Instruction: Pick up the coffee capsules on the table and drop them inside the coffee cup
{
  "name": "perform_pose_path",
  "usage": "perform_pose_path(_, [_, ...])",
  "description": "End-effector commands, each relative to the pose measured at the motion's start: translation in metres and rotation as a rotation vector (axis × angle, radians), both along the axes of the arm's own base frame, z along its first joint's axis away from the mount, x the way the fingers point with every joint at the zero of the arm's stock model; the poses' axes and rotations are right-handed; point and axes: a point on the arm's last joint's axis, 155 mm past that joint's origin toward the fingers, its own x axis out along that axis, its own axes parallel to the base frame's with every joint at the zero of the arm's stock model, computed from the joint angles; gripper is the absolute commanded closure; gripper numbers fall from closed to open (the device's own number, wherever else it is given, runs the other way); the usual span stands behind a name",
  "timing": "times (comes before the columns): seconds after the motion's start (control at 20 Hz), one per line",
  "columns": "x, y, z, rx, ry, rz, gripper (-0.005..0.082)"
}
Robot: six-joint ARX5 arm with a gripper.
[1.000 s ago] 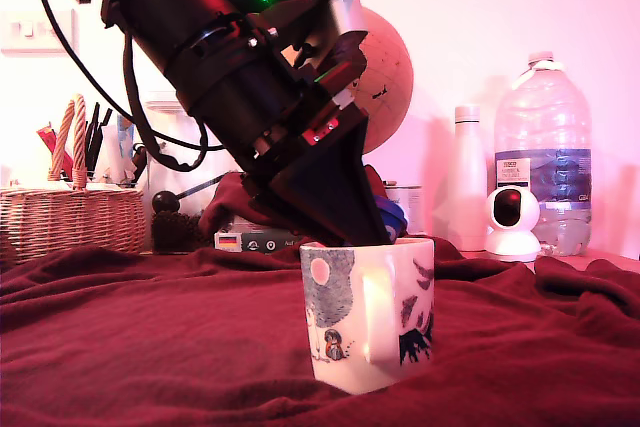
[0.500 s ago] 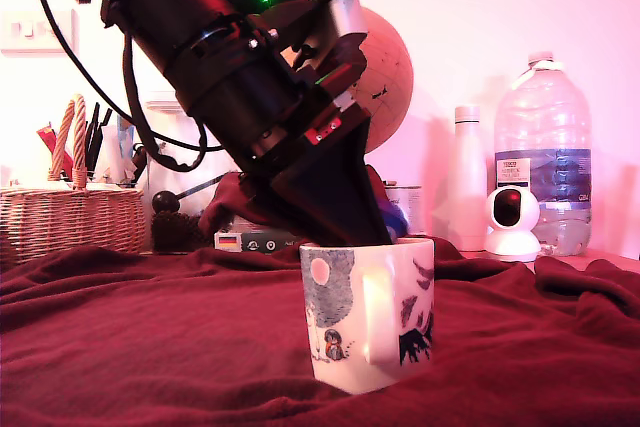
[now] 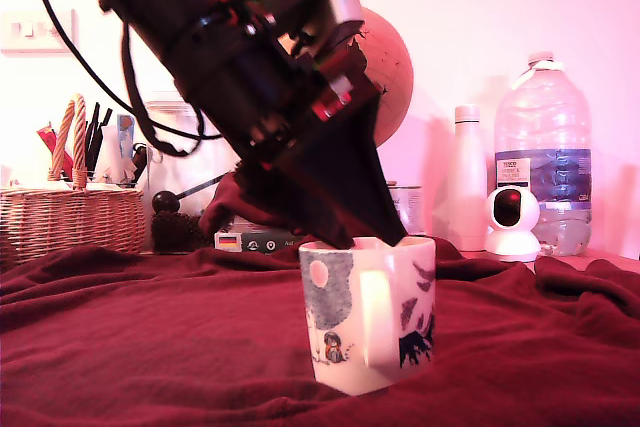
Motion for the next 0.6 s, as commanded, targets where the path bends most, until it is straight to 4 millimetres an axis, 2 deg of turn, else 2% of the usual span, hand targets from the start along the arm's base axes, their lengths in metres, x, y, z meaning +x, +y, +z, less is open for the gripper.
perform_pose_path(0.0, [-0.005, 0.001, 0.015, -0.03, -0.024, -0.016, 0.0158])
perform_pose_path(0.1, [-0.007, 0.002, 0.028, -0.05, -0.043, -0.016, 0.0273])
perform_pose_path(0.2, [-0.009, 0.005, 0.04, -0.067, -0.059, -0.017, 0.0433])
perform_pose_path(0.35, [-0.011, 0.007, 0.059, -0.104, -0.085, -0.02, 0.0765])
perform_pose_path(0.4, [-0.011, 0.007, 0.064, -0.115, -0.094, -0.02, 0.0788])
perform_pose_path(0.55, [-0.01, 0.011, 0.077, -0.14, -0.119, -0.013, 0.0788])
